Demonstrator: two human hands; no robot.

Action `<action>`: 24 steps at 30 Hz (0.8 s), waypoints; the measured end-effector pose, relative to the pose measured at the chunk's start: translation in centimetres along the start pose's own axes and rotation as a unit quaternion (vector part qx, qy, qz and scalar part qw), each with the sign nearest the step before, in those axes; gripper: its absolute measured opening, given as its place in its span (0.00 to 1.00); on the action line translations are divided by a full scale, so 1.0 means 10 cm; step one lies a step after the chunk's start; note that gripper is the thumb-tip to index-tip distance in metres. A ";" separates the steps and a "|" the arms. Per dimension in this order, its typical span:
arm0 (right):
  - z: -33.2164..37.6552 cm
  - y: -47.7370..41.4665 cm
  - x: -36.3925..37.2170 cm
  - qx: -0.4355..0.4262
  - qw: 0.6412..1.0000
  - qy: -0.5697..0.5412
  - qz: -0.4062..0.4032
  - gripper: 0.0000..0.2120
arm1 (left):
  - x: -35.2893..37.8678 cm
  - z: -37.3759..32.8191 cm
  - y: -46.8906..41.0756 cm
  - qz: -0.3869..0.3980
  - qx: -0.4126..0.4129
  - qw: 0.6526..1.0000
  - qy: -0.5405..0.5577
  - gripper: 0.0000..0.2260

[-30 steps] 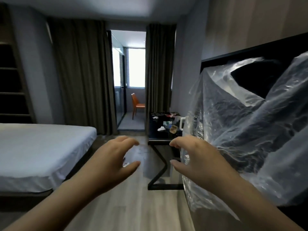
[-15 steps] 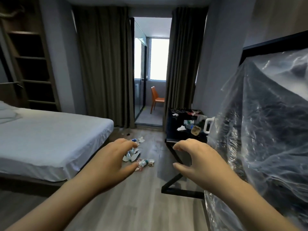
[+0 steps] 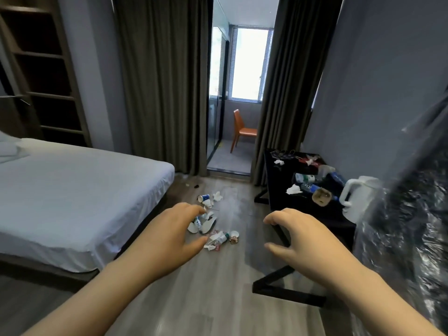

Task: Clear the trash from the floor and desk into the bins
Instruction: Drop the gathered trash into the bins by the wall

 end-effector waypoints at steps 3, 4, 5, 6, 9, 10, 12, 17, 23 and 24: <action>-0.03 -0.49 0.18 0.005 1.000 0.003 0.011 0.20 | 0.16 0.39 -0.31 0.011 -0.006 1.000 0.002 0.23; -0.05 -0.66 0.25 0.006 1.000 0.002 0.014 0.20 | 0.22 0.52 -0.42 0.017 -0.008 1.000 0.003 0.23; -0.07 -0.83 0.32 0.007 1.000 -0.001 0.017 0.20 | 0.28 0.64 -0.53 0.021 -0.010 1.000 0.003 0.23; -0.09 -1.01 0.40 0.007 1.000 -0.004 0.019 0.20 | 0.34 0.76 -0.66 0.023 -0.012 1.000 0.003 0.23; -0.17 -1.55 0.66 0.001 0.999 -0.011 0.030 0.20 | 0.52 1.11 -1.04 0.027 -0.022 0.999 0.004 0.22; -0.21 -1.74 0.75 -0.002 0.999 -0.010 0.034 0.20 | 0.57 1.22 -1.18 0.027 -0.023 0.999 0.004 0.22; -0.29 -2.17 0.90 -0.006 0.999 -0.011 0.044 0.21 | 0.67 1.46 -1.49 0.027 -0.030 0.999 0.004 0.21; -0.48 -3.20 1.18 -0.010 0.997 -0.028 0.072 0.21 | 0.93 2.01 -2.19 0.029 -0.055 0.998 -0.002 0.21; -0.51 -4.23 1.62 -0.007 0.992 -0.037 0.118 0.22 | 1.28 2.76 -2.80 0.060 -0.078 0.995 0.016 0.19; -0.51 -4.39 1.69 -0.004 0.992 -0.034 0.124 0.22 | 1.34 2.91 -2.90 0.067 -0.081 0.994 0.021 0.19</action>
Point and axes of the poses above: each hand's wrist, its own y-axis away from the middle knuckle, its own x-axis out of the palm, z = x × y, the point moved 6 cm from there along -y, towards the middle knuckle, and after that the axes turned 11 degrees about x, right-handed, at the moved point
